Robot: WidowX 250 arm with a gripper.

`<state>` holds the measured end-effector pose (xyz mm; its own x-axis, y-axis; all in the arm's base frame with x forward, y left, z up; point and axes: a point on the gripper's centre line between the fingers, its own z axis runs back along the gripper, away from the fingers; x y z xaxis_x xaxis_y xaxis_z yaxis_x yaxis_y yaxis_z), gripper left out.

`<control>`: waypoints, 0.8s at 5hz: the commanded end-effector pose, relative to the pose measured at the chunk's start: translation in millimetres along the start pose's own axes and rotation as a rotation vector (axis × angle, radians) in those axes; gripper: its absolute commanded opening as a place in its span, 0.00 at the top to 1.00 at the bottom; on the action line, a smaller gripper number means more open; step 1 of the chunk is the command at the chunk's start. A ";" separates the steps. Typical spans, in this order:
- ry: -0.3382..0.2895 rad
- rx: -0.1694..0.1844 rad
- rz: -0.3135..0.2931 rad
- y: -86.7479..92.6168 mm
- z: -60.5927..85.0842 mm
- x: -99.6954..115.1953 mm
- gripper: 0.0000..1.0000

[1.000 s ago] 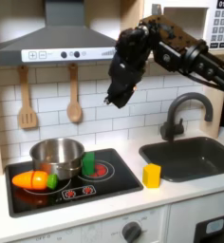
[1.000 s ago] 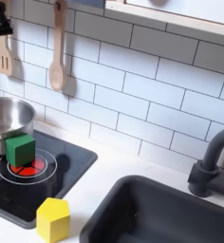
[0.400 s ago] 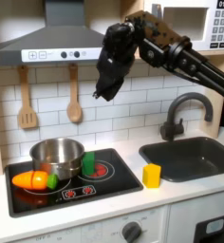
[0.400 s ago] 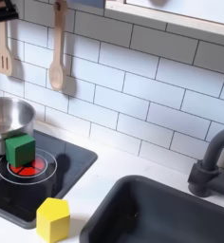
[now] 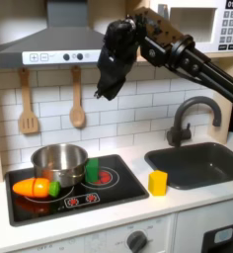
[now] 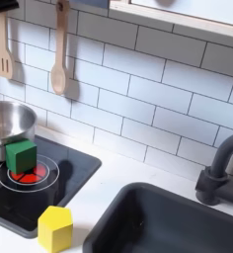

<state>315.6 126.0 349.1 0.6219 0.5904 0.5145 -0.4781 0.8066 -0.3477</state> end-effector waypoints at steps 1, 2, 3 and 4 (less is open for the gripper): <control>-0.022 -0.023 0.037 -6.9 3.7 10.8 1.00; -0.027 -0.035 0.045 -11.3 2.2 16.3 1.00; -0.031 -0.035 0.055 -12.6 -2.9 24.0 1.00; -0.049 -0.039 0.083 -11.0 -5.9 36.2 1.00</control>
<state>347.0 138.7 367.5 0.5486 0.6527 0.5225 -0.5016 0.7570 -0.4189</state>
